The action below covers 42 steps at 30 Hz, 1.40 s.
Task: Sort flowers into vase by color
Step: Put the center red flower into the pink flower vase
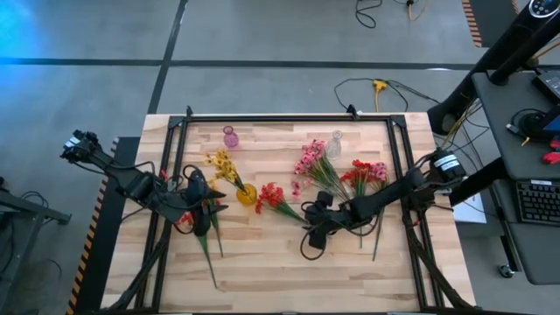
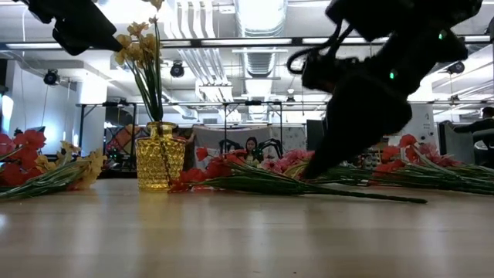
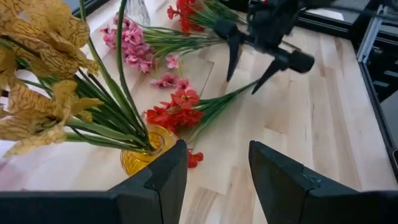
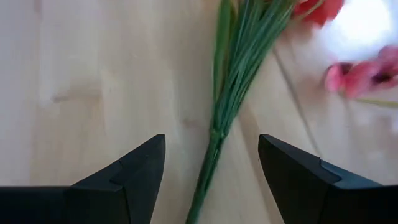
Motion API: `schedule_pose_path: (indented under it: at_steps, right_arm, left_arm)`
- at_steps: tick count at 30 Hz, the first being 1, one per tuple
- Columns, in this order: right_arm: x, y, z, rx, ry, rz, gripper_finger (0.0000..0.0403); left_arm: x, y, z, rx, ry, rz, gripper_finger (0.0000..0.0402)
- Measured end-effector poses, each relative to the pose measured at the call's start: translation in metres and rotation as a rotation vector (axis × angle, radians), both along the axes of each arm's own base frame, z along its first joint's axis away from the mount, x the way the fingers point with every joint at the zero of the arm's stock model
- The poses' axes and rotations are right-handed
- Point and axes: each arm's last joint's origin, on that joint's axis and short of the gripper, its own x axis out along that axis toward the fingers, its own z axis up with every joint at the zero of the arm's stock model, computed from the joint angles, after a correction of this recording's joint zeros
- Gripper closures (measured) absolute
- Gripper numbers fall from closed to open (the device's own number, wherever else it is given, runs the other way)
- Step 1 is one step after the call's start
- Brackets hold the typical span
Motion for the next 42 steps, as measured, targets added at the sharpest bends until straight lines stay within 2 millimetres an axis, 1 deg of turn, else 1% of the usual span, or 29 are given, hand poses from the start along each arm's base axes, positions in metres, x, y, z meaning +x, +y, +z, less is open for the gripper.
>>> schedule_pose_path:
  at_steps: [2,6,10,13,22,25,29,32,37,42]
  right_arm:
    - [0.002,0.001,-0.009,-0.011,0.033,-0.001,0.0154]
    - [0.007,0.002,-0.013,-0.024,0.031,-0.015,0.0156]
    - [0.009,0.000,-0.014,-0.023,0.034,-0.025,0.0181]
    - [0.009,-0.003,-0.014,-0.018,0.033,-0.038,0.0216]
    - [0.010,-0.007,-0.014,-0.023,0.035,-0.060,0.0350]
    - [0.010,-0.008,-0.014,-0.024,0.036,-0.061,0.0383]
    - [0.009,-0.009,-0.011,-0.010,0.030,-0.084,0.0386]
    - [0.008,-0.009,-0.004,0.006,0.011,-0.097,0.0388]
    - [0.005,-0.012,0.017,0.010,-0.044,-0.128,0.0388]
    - [-0.005,-0.019,0.047,-0.053,-0.117,-0.193,0.0389]
  left_arm:
    - [0.000,0.000,0.000,-0.001,-0.002,0.001,0.0247]
    - [0.000,0.000,0.000,-0.001,-0.003,0.001,0.0247]
    - [0.001,-0.001,0.000,0.000,-0.002,0.001,0.0247]
    - [0.001,-0.001,0.000,0.001,-0.002,0.002,0.0247]
    - [0.001,-0.001,-0.001,0.002,-0.001,0.002,0.0247]
    - [0.001,-0.001,-0.001,0.002,-0.001,0.003,0.0247]
    - [0.001,0.000,0.000,0.012,-0.007,0.016,0.0247]
    - [0.001,0.000,0.000,0.013,-0.009,0.018,0.0247]
    - [0.000,0.000,0.001,0.009,-0.014,0.018,0.0247]
    - [-0.002,0.000,0.003,-0.014,-0.023,-0.010,0.0247]
